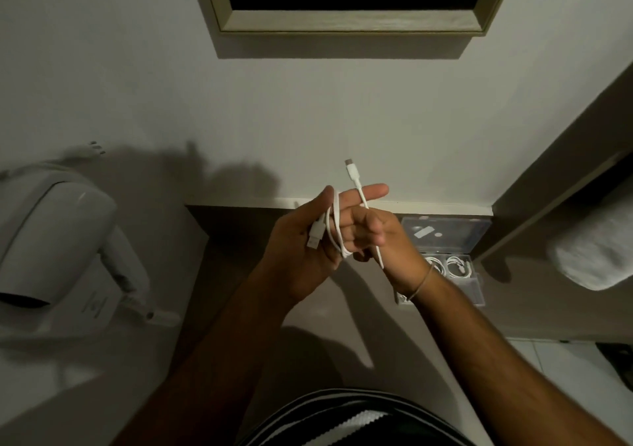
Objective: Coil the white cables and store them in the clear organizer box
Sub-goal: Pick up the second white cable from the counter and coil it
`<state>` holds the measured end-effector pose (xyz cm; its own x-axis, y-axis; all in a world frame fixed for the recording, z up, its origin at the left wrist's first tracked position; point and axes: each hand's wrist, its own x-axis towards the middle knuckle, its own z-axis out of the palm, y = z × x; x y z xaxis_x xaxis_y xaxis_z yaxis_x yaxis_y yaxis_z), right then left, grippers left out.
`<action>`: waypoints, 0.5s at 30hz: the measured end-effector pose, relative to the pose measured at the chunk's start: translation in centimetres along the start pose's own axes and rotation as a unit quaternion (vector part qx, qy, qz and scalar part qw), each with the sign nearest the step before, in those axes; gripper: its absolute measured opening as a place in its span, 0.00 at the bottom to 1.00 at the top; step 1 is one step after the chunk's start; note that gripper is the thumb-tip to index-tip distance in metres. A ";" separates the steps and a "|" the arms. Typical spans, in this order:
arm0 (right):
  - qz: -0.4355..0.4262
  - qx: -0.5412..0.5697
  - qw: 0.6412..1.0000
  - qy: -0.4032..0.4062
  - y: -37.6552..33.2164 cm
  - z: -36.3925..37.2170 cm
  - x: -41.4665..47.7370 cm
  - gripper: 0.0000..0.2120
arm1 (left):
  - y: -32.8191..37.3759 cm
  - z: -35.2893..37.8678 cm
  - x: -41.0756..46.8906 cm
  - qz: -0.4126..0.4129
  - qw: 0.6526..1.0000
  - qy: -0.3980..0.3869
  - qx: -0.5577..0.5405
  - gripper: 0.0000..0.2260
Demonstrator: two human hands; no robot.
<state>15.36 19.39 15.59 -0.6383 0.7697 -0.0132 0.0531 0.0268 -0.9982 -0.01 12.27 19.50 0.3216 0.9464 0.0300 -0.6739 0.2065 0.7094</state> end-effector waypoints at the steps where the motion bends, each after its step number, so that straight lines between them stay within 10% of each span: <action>1: 0.019 0.044 0.999 -0.001 -0.3 -0.6 0.4 0.27 | 0.1 0.2 0.2 0.003 1.000 0.007 -0.014 0.26; 15: -0.024 -0.157 0.983 0.086 3.4 2.3 -1.5 0.17 | -0.1 1.3 1.5 0.085 0.978 0.085 -0.173 0.25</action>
<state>14.71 16.80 12.10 -0.5073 0.8588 0.0709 0.2785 0.2413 -0.9297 1.40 13.38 20.43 0.0900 0.9959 -0.0110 -0.9024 0.0862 0.4223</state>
